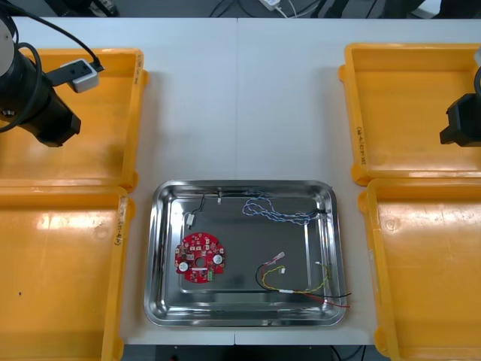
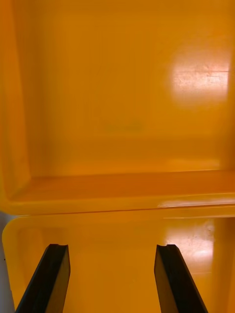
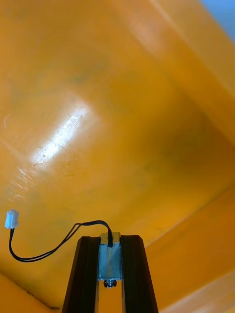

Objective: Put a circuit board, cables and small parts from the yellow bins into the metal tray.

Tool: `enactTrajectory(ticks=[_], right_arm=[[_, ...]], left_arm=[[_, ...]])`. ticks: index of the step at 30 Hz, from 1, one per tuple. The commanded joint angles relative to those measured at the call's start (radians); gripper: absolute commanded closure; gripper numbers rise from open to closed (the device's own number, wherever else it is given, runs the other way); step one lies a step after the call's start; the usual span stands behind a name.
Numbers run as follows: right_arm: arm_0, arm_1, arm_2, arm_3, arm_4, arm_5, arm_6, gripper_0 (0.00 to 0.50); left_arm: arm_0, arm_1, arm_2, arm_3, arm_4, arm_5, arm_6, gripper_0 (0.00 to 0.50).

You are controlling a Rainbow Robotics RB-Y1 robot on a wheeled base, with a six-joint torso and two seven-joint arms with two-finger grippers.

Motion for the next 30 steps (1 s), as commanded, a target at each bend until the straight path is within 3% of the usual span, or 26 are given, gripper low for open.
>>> enactTrajectory(ticks=[1, 11, 20, 30], right_arm=[[0.031, -0.068, -0.049, 0.027, -0.016, 0.004, -0.038, 0.0], [0.089, -0.101, -0.074, 0.035, -0.022, -0.027, -0.037, 0.0], [0.089, -0.102, -0.126, 0.064, -0.09, -0.03, -0.02, 0.0], [0.137, -0.102, -0.126, 0.064, -0.064, -0.076, 0.112, 0.0]], left_arm=[[-0.028, -0.038, 0.031, -0.121, -0.018, 0.076, 0.214, 0.5], [-0.027, -0.142, 0.019, -0.302, -0.074, 0.114, 0.398, 0.5], [-0.021, -0.205, -0.138, -0.396, -0.156, 0.114, 0.625, 0.5], [-0.019, -0.249, -0.328, -0.43, -0.223, 0.114, 0.852, 0.5]])
